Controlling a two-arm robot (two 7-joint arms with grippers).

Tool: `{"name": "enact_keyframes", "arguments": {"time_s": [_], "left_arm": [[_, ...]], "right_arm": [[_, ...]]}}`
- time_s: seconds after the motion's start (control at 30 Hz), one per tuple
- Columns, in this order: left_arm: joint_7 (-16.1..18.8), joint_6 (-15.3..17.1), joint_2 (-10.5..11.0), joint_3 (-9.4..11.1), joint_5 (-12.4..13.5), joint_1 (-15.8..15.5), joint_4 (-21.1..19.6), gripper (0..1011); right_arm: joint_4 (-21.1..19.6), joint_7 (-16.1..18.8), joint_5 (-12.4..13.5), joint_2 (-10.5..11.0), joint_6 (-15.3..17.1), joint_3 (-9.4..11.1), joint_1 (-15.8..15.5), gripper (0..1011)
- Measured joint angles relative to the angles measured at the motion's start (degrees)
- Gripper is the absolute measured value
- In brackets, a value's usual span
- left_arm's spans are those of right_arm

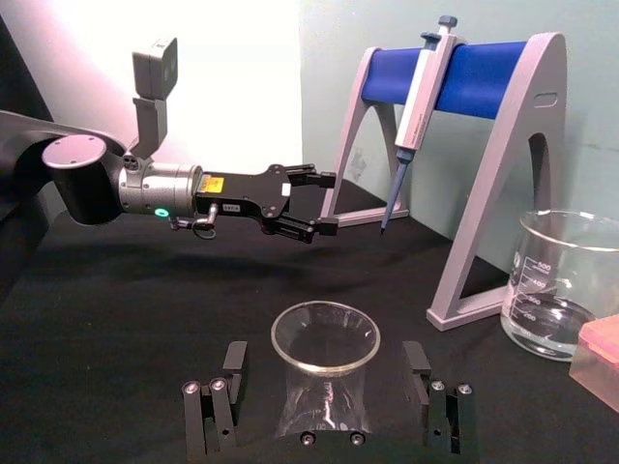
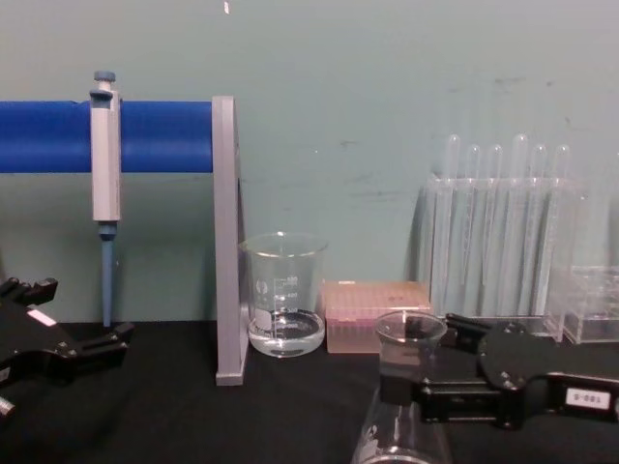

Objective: Grasp the erlenmeyer flask with one hand, shake it three times, then place it back.

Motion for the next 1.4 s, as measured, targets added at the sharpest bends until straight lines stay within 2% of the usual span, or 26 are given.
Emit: {"name": "enact_keyframes", "arguments": {"time_s": [0.37,1.4], "left_arm": [[0.00,0.00,0.00,0.00,0.00,0.00,0.00,1001],[0.00,0.00,0.00,0.00,0.00,0.00,0.00,1001]], "right_arm": [[1.84,0.53,-0.41,-1.22,0.01,-1.23,1.47,1003],[1.81,0.12,-0.84,-0.60,0.17,-1.51,1.70,1003]]}}
